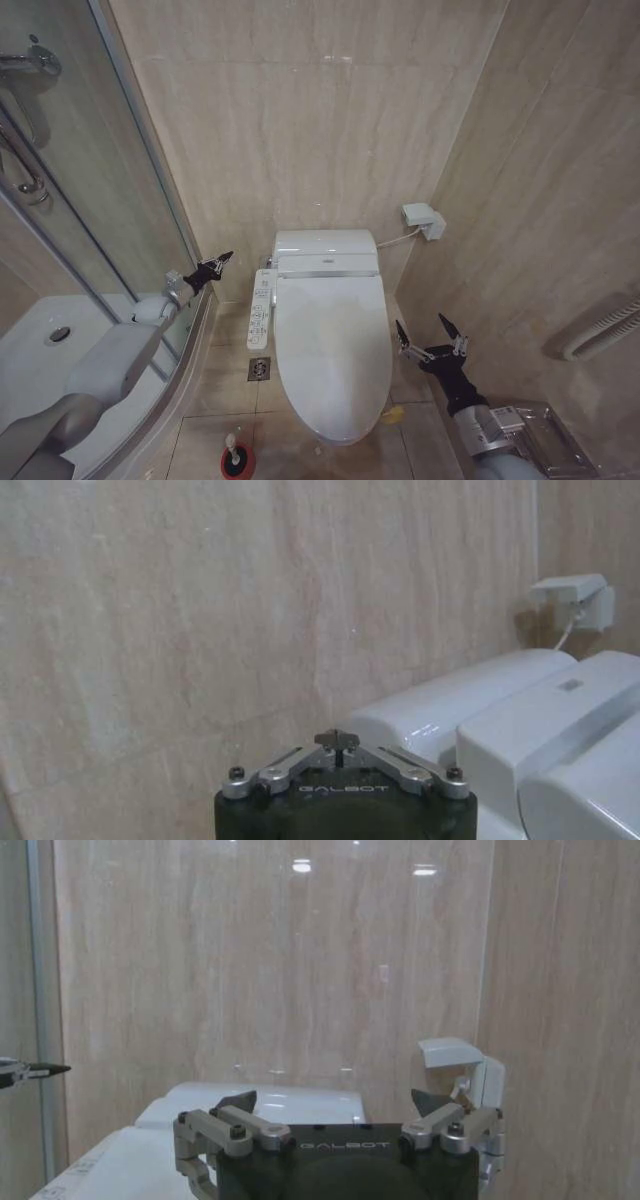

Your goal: Open the toilet lid, clean the toilet bowl with a toilet brush, close the toilet lid, and flush.

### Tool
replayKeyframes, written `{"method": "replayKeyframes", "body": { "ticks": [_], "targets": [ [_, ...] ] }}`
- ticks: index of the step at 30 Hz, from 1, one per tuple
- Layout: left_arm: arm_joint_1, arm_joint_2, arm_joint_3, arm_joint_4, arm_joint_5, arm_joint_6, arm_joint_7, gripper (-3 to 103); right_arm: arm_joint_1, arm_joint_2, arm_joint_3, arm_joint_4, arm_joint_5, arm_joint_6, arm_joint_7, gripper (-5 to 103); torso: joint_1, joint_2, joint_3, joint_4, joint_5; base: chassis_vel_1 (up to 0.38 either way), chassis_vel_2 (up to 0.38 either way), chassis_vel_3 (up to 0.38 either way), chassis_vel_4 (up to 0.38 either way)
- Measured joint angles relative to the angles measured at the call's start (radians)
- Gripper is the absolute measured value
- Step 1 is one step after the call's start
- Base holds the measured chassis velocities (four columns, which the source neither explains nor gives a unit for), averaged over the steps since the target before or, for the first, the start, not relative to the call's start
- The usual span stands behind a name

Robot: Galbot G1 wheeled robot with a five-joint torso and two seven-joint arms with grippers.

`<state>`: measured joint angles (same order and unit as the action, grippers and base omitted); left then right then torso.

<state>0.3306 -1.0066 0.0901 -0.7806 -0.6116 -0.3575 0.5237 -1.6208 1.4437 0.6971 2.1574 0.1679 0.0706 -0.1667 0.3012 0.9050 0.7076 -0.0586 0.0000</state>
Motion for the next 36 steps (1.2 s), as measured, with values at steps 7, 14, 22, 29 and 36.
{"method": "replayKeyframes", "body": {
  "ticks": [7, 14, 22, 29, 36],
  "targets": [
    [-0.037, -0.059, 0.016, 0.082, 0.01, -0.051, 0.044, 0, 0.0, 0.0, 0.0, 0.0, 0.0, 0.0, 0.0, 100, 0.0, 0.0, 0.0, 0.0, 0.0, 0.0, 0.0, 0.0, 0.0],
    [-0.072, -0.131, 0.015, 0.173, 0.034, -0.078, 0.061, 0, 0.0, 0.0, 0.0, 0.0, 0.0, 0.0, 0.0, 100, 0.0, 0.0, 0.0, -0.0002, 0.0001, 0.0, 0.0, 0.0, 0.0],
    [-0.098, -0.161, 0.004, 0.218, 0.042, -0.081, 0.061, 0, 0.0, 0.0, 0.0, 0.0, 0.0, 0.0, 0.0, 100, 0.0, 0.0, 0.0, 0.0001, 0.0001, 0.0, 0.0, 0.0, 0.0],
    [-0.091, -0.157, 0.0, 0.219, 0.041, -0.081, 0.06, 0, 0.0, 0.0, 0.0, 0.0, 0.0, 0.0, 0.0, 100, 0.0, 0.0, 0.0, 0.0001, 0.0001, 0.0, 0.0, 0.0, 0.0],
    [-0.078, -0.151, -0.001, 0.214, 0.042, -0.081, 0.062, 0, 0.0, 0.0, 0.0, 0.0, 0.0, 0.0, 0.0, 100, 0.0, 0.0, 0.0, 0.0001, 0.0, 0.0, 0.0, 0.0, 0.0]
  ]
}}
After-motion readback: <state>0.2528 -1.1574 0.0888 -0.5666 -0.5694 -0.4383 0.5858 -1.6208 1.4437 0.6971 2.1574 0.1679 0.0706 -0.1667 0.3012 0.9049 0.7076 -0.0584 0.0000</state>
